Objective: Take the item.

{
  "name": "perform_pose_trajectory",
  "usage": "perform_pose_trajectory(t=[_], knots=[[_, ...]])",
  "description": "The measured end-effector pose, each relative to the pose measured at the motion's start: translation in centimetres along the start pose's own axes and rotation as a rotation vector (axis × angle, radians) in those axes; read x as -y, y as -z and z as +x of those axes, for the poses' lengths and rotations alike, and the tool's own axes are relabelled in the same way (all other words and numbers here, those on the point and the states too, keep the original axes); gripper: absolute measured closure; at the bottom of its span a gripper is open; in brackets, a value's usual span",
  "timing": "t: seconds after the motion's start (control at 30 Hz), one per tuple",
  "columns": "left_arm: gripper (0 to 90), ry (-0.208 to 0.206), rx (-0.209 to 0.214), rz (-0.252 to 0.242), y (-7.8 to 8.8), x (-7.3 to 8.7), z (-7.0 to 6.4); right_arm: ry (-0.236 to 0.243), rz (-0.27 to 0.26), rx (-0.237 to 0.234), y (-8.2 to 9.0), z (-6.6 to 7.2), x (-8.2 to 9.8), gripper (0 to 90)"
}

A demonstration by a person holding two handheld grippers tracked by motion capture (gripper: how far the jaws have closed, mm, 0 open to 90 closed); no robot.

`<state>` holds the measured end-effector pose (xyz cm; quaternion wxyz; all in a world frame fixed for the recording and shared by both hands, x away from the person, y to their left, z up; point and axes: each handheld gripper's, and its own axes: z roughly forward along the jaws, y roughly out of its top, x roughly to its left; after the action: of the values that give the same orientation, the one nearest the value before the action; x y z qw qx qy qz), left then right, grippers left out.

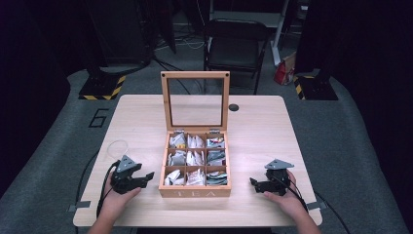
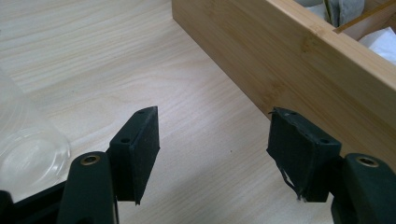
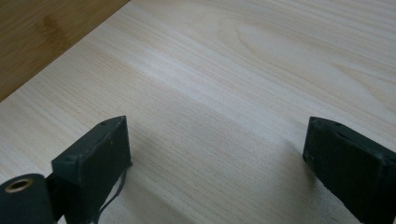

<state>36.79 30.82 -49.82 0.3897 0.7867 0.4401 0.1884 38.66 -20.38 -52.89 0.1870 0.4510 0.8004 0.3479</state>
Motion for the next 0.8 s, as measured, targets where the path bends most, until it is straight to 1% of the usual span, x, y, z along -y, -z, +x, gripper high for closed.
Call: perform_pose_trajectory(t=[0.03, 0.07, 0.17, 0.23, 0.27, 0.3, 0.33, 0.37, 0.4, 0.47, 0.53, 0.57, 0.67, 0.73, 0.8], knots=[[33.7, 0.009, -0.004, -0.012, 0.0, 0.0, -0.1, 0.000, 0.000, 0.001, 0.0, 0.0, 0.0, 6.7], [33.9, 0.002, -0.003, -0.004, 0.2, -0.1, 0.0, -0.001, -0.001, -0.003, 0.0, 0.0, 0.0, 6.7], [34.3, 0.019, -0.004, -0.013, 0.3, -0.1, 0.0, 0.001, -0.001, -0.003, 0.0, 0.0, 0.0, 6.7], [34.7, 0.016, -0.007, -0.013, 0.5, -0.2, 0.1, 0.001, 0.000, -0.003, 0.0, 0.0, 0.0, 6.7], [35.2, 0.031, -0.007, -0.016, 0.6, -0.3, 0.2, 0.003, 0.000, 0.000, 0.0, 0.0, 0.0, 6.7], [35.3, 0.032, -0.005, -0.011, 0.7, -0.3, 0.3, -0.001, 0.000, 0.001, 0.0, 0.0, 0.0, 6.7], [35.5, 0.033, -0.015, -0.019, 0.7, -0.4, 0.3, 0.001, -0.001, -0.003, 0.0, 0.0, 0.0, 6.7], [36.0, 0.039, -0.011, -0.014, 0.9, -0.5, 0.4, 0.000, 0.000, -0.003, 0.0, 0.0, 0.0, 6.7], [36.4, 0.046, -0.015, -0.022, 0.9, -0.6, 0.4, 0.001, -0.001, -0.003, 0.0, 0.0, 0.0, 6.8], [37.1, 0.062, 0.000, -0.031, 1.2, -0.9, 0.6, 0.002, 0.000, 0.001, 0.0, 0.0, 0.0, 6.7], [37.5, 0.059, 0.001, -0.035, 1.3, -1.2, 0.5, 0.001, -0.001, 0.001, 0.0, 0.0, 0.0, 6.7], [37.8, 0.051, -0.002, -0.038, 1.4, -1.3, 0.5, 0.001, -0.001, -0.002, 0.0, 0.0, 0.0, 6.7], [38.7, 0.048, -0.002, -0.044, 1.6, -1.7, 0.4, 0.001, -0.001, 0.001, 0.0, 0.0, 0.0, 6.7], [39.5, 0.045, 0.004, -0.034, 1.6, -1.8, 0.4, 0.001, -0.001, 0.001, 0.0, 0.0, 0.0, 6.7], [39.6, 0.041, 0.000, -0.030, 1.7, -1.9, 0.4, 0.000, -0.001, 0.001, 0.0, 0.0, 0.0, 6.7]])
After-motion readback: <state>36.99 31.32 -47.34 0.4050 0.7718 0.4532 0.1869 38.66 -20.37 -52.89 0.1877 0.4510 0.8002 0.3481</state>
